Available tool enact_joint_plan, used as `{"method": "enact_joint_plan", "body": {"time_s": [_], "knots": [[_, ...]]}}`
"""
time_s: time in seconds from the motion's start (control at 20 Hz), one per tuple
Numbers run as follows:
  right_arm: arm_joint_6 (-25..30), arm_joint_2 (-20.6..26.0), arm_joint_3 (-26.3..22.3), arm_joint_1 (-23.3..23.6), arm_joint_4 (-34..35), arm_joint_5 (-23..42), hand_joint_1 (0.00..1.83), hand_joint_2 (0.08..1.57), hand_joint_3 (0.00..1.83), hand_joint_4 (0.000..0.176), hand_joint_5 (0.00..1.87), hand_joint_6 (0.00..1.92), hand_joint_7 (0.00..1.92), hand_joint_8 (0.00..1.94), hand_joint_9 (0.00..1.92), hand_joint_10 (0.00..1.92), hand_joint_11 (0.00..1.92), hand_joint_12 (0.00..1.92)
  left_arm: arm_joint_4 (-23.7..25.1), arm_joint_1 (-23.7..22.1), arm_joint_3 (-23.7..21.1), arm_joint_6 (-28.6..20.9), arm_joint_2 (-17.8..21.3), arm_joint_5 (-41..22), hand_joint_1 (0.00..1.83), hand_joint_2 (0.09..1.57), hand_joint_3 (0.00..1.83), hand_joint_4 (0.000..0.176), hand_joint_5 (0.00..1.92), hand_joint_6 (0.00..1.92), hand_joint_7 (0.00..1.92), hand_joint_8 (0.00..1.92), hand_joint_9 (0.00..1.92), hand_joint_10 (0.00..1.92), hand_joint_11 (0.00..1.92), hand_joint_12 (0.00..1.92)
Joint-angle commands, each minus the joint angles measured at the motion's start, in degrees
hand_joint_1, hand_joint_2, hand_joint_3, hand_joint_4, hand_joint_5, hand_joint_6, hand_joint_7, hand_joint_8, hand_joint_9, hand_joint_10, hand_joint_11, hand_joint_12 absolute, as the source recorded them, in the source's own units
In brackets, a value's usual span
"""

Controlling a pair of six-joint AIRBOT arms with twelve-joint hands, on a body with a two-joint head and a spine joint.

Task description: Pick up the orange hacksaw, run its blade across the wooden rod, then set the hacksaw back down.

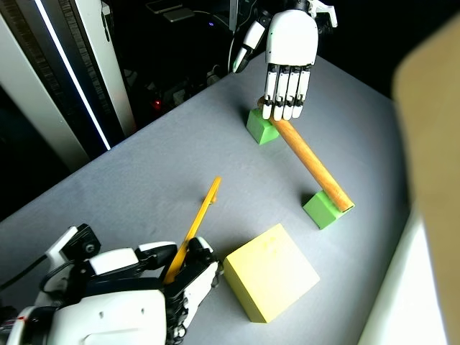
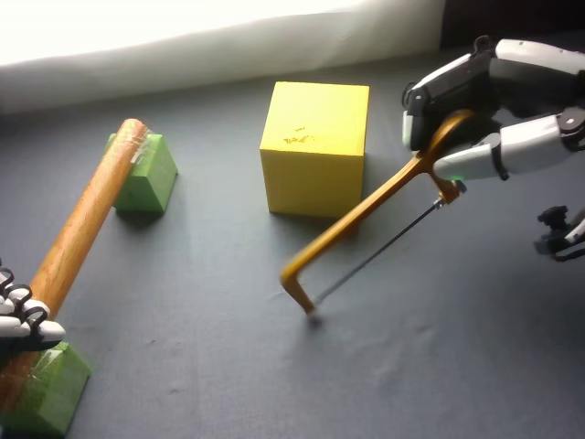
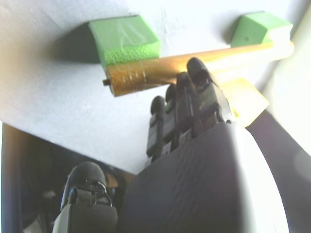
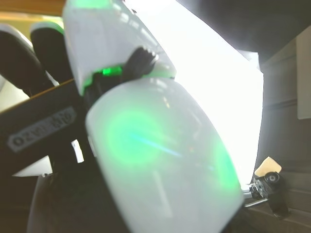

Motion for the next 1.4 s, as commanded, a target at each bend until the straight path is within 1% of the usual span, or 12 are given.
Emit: {"method": "enact_joint_plan", "body": {"time_s": [0.0, 0.05, 0.25, 0.3, 0.45, 0.5, 0.55, 0.6, 0.7, 0.85, 1.1, 1.35], "knots": [[0.1, 0.8, -0.5, 0.0, 5.0, 7.4, 1.35, 1.15, 0.00, 0.000, 0.78, 1.05, 0.93, 1.08, 0.98, 1.22, 0.97, 1.24, -1.3, -0.6, 0.5, 0.0, 0.1, -1.7, 0.00, 1.15, 0.00, 0.000, 0.13, 0.00, 0.14, 0.01, 0.11, 0.00, 0.00, 0.45], [-1.7, 1.5, -1.5, -0.4, 7.1, 8.1, 1.36, 1.16, 0.00, 0.000, 0.76, 1.07, 0.90, 1.10, 0.95, 1.31, 0.95, 1.25, -1.3, -0.7, 0.5, 0.0, 0.1, -1.7, 0.00, 1.15, 0.00, 0.000, 0.14, 0.01, 0.15, 0.01, 0.12, 0.01, 0.00, 0.45], [-7.5, 3.8, -4.5, -1.4, 14.8, 10.4, 1.37, 1.16, 0.00, 0.000, 0.75, 1.07, 0.89, 1.12, 0.93, 1.34, 0.95, 1.26, -1.3, -0.7, 0.6, 0.0, 0.0, -1.7, 0.00, 1.16, 0.00, 0.000, 0.14, 0.01, 0.13, 0.01, 0.10, 0.01, 0.00, 0.36], [-9.8, 4.2, -5.2, -2.1, 17.9, 12.0, 1.27, 1.15, 0.00, 0.000, 0.83, 1.03, 1.01, 1.10, 1.01, 1.07, 0.96, 1.27, -1.3, -0.8, 0.7, 0.0, 0.0, -1.7, 0.00, 1.16, 0.00, 0.000, 0.13, 0.00, 0.12, 0.00, 0.10, 0.00, 0.00, 0.31], [-15.1, 5.6, -8.2, -3.8, 25.5, 15.8, 1.25, 1.13, 0.00, 0.000, 0.86, 1.03, 1.05, 1.06, 1.11, 0.84, 0.96, 1.27, -1.3, -0.8, 0.7, 0.0, 0.1, -1.7, 0.00, 1.15, 0.00, 0.000, 0.16, 0.01, 0.14, 0.01, 0.12, 0.01, 0.00, 0.31], [-16.4, 6.2, -9.6, -4.3, 27.0, 16.6, 1.35, 1.15, 0.00, 0.000, 0.79, 1.03, 0.95, 1.06, 0.99, 1.21, 0.95, 1.29, -1.3, -0.9, 0.8, 0.0, 0.1, -1.8, 0.00, 1.16, 0.00, 0.000, 0.13, 0.01, 0.12, 0.01, 0.10, 0.00, 0.00, 0.24], [-16.8, 6.7, -10.4, -4.5, 27.1, 16.9, 1.37, 1.15, 0.00, 0.000, 0.78, 1.05, 0.92, 1.06, 0.96, 1.29, 0.94, 1.28, -1.3, -0.9, 0.8, 0.0, 0.1, -1.8, 0.00, 1.16, 0.00, 0.000, 0.13, 0.01, 0.12, 0.01, 0.10, 0.01, 0.00, 0.22], [-17.1, 7.3, -11.5, -4.6, 27.1, 16.9, 1.37, 1.14, 0.00, 0.000, 0.79, 1.03, 0.92, 1.05, 0.97, 1.28, 0.94, 1.26, -1.3, -0.9, 0.8, 0.0, 0.1, -1.9, 0.00, 1.14, 0.00, 0.000, 0.17, 0.00, 0.17, 0.00, 0.16, 0.00, 0.00, 0.43], [-17.3, 8.3, -12.9, -4.6, 27.1, 16.9, 1.37, 1.15, 0.00, 0.000, 0.76, 1.08, 0.91, 1.06, 0.96, 1.29, 0.95, 1.25, -1.3, -0.9, 0.9, 0.0, 0.1, -1.9, 0.00, 1.15, 0.00, 0.000, 0.19, 0.01, 0.19, 0.01, 0.18, 0.01, 0.00, 0.46], [-17.8, 9.3, -14.0, -4.3, 27.1, 17.4, 1.37, 1.14, 0.00, 0.000, 0.79, 1.04, 0.92, 1.05, 0.97, 1.27, 0.97, 1.23, -1.3, -0.9, 1.0, 0.0, 0.1, -1.9, 0.00, 1.16, 0.00, 0.000, 0.13, 0.00, 0.12, 0.00, 0.11, 0.00, 0.00, 0.29], [-18.7, 10.2, -14.2, -4.5, 28.0, 19.6, 1.37, 1.15, 0.00, 0.000, 0.76, 1.08, 0.90, 1.08, 0.96, 1.29, 0.95, 1.23, -1.3, -1.1, 1.0, 0.0, 0.1, -2.1, 0.00, 1.16, 0.00, 0.000, 0.15, 0.00, 0.15, 0.00, 0.14, 0.01, 0.00, 0.38], [-30.4, 7.9, -16.5, -4.1, 41.5, 26.0, 1.38, 1.13, 0.00, 0.000, 0.81, 1.00, 0.93, 1.03, 0.99, 1.23, 0.98, 1.20, -1.3, -1.3, 1.1, 0.0, -0.1, -2.1, 0.00, 1.16, 0.00, 0.000, 0.12, 0.00, 0.10, 0.00, 0.09, 0.00, 0.00, 0.29]]}}
